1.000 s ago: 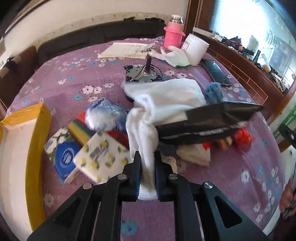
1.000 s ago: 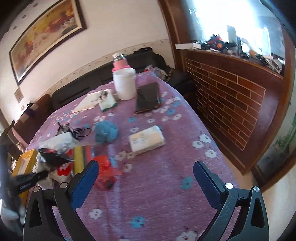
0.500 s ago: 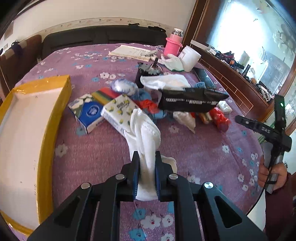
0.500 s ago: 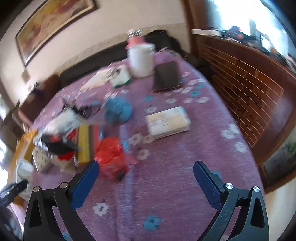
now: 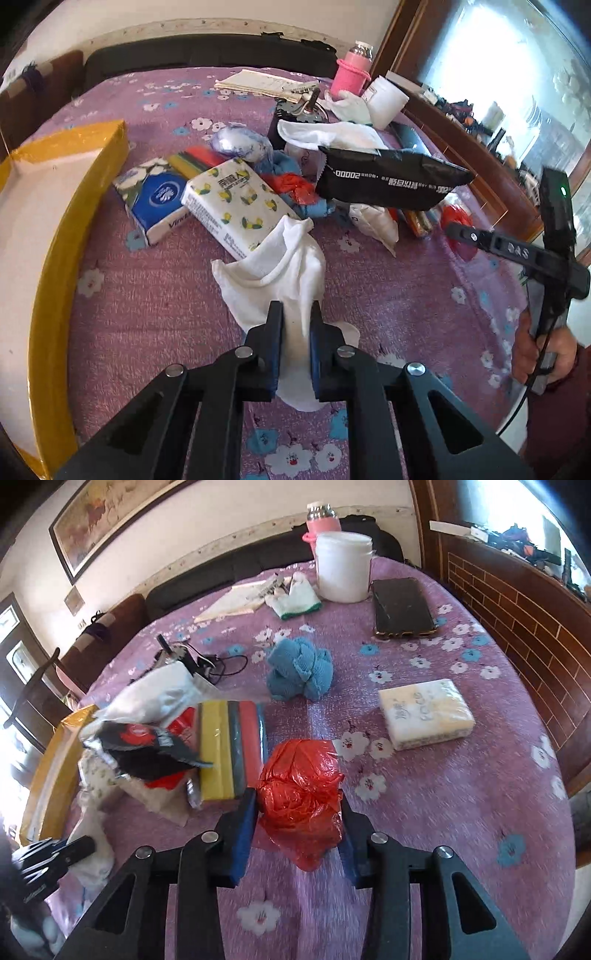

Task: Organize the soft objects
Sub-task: 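Carry the white cloth and red bag into the yellow tray and open both tools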

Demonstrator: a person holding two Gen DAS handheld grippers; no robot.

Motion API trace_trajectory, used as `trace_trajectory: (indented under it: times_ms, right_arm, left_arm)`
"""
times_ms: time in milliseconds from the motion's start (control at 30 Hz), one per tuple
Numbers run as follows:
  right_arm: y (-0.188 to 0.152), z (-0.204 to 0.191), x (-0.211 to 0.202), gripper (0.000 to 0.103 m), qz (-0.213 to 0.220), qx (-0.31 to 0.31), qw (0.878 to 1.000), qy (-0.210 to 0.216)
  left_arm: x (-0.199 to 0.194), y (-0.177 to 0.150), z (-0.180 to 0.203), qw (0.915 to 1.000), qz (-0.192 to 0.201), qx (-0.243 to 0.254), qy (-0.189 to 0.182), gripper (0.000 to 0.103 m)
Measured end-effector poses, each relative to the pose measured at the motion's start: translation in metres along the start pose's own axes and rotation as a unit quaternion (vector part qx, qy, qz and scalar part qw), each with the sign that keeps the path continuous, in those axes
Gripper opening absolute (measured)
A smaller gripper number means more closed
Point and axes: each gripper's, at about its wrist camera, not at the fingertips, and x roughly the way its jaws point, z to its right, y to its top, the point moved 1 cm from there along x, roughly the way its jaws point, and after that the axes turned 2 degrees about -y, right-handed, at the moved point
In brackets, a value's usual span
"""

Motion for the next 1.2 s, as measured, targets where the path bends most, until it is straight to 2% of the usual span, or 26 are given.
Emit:
trace_trajectory:
  times_ms: [167,367,467,600,700,833,967,1200]
  right_arm:
    - [-0.011,-0.009,-0.035,0.043,0.017,-0.005,1.000,0.018]
    - [-0.012,-0.069,-0.066,0.043,0.031,-0.049,0.994,0.088]
    - [-0.008,-0.106,-0.065,0.043,0.019,-0.072,0.988,0.132]
    - [0.000,-0.166,-0.042,0.043,-0.014,-0.091,0.977,0.192]
    - [0.005,-0.208,-0.025,0.043,-0.027,-0.112,0.972,0.207]
    - [0.019,-0.263,0.010,0.043,-0.055,-0.123,0.964,0.228]
    - [0.039,-0.305,0.052,0.044,-0.069,-0.133,0.965,0.216]
    - [0.068,-0.353,0.105,0.044,-0.088,-0.138,0.966,0.198]
  left_arm:
    - [-0.030,-0.007,-0.009,0.9993,0.026,-0.019,-0.019,0.012]
    - [-0.091,-0.007,-0.038,0.9957,0.063,-0.050,-0.046,0.012]
    - [-0.125,-0.004,-0.067,0.9933,0.091,-0.065,-0.030,0.012]
    - [-0.147,0.013,-0.112,0.9900,0.104,-0.095,0.005,0.012]
    - [-0.149,0.029,-0.141,0.9882,0.106,-0.106,0.032,0.012]
    - [-0.133,0.055,-0.189,0.9840,0.092,-0.152,0.019,0.012]
    - [-0.110,0.074,-0.219,0.9806,0.091,-0.169,0.038,0.012]
    - [-0.075,0.101,-0.250,0.9768,0.073,-0.197,0.039,0.013]
